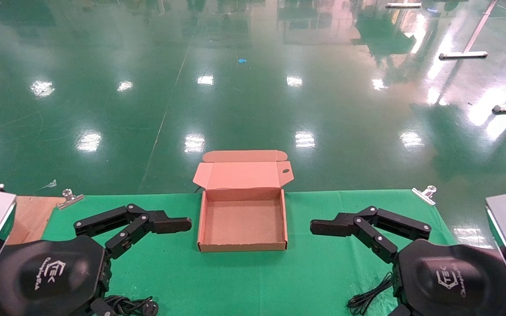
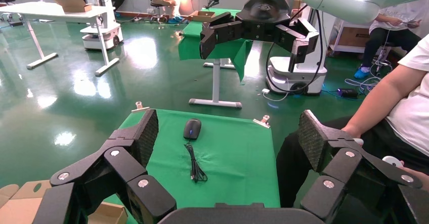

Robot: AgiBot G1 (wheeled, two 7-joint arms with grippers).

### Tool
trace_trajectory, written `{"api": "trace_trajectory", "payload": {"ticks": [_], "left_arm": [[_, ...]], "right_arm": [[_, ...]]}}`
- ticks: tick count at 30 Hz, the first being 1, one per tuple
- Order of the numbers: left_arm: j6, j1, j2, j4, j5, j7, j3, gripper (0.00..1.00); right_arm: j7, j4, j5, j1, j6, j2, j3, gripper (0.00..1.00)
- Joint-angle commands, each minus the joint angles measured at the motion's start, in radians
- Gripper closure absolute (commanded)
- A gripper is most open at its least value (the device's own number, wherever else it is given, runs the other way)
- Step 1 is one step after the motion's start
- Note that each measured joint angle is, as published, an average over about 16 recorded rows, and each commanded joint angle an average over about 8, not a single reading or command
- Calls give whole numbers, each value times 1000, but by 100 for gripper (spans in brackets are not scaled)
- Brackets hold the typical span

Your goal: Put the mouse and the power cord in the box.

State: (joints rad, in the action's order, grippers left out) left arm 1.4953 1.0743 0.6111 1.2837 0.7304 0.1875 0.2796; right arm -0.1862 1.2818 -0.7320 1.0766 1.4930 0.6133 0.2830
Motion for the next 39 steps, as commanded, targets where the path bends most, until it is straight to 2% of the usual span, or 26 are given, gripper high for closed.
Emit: {"api": "trace_trajectory", "payload": {"ticks": [1, 34, 39], "left_arm": [[0, 0, 0, 0, 0, 0, 0, 0], [-1, 1, 1, -1, 1, -1, 1, 0], [0, 16, 7, -10, 36, -5, 15, 0]], "right_arm": [[0, 0, 0, 0, 0, 0, 0, 0], [1, 1, -2, 1, 1, -1, 0, 0], [25, 0, -77, 21, 4, -10, 21, 0]]}}
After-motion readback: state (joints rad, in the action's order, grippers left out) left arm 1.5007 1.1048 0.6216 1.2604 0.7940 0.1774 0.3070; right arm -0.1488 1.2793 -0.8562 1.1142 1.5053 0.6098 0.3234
